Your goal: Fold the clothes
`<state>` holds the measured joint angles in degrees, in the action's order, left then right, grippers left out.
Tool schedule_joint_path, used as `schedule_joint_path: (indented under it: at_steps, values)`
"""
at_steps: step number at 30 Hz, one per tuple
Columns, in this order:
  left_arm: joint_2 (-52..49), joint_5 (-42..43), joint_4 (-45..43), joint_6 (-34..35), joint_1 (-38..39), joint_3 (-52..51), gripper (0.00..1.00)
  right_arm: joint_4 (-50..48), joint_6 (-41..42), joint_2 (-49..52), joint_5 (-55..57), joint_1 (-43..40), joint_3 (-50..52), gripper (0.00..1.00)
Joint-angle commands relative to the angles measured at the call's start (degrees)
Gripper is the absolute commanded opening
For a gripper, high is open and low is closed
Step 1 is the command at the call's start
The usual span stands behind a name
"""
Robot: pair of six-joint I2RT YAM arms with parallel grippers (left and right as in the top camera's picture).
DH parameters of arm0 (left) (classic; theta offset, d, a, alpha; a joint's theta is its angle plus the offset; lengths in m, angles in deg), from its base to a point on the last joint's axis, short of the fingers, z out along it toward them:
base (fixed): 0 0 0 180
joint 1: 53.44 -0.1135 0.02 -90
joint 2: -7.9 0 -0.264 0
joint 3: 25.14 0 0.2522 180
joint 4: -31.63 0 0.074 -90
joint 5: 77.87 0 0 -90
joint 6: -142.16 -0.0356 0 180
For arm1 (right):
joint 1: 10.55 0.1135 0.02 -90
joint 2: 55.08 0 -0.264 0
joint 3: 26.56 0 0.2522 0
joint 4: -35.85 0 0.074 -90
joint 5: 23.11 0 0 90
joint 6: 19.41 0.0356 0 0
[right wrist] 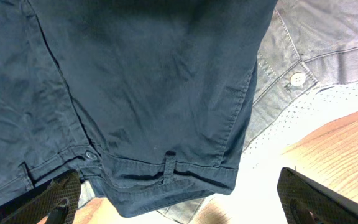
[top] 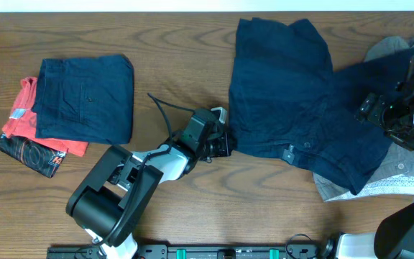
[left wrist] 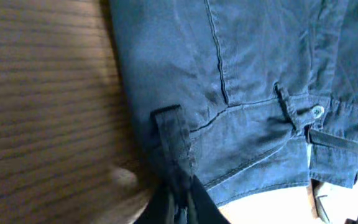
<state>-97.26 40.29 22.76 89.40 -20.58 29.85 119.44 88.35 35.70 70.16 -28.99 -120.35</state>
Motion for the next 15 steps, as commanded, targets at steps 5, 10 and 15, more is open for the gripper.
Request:
schedule_joint_path:
  at_steps: [5,10,15]
  values:
    - [17.38,1.36,11.65,-6.71,-11.45,0.87,0.06,-0.15,-0.68,-0.28,1.49,-0.42,-0.09,0.99]
    - [33.09,-0.72,21.03,-13.16,-23.47,3.21,0.06,-0.79,-0.68,-0.28,1.42,-0.39,-0.09,0.99]
    - [37.75,-6.88,21.07,-13.68,-36.5,3.21,0.06,-0.76,-1.25,-0.28,0.72,-0.28,-0.07,0.99]
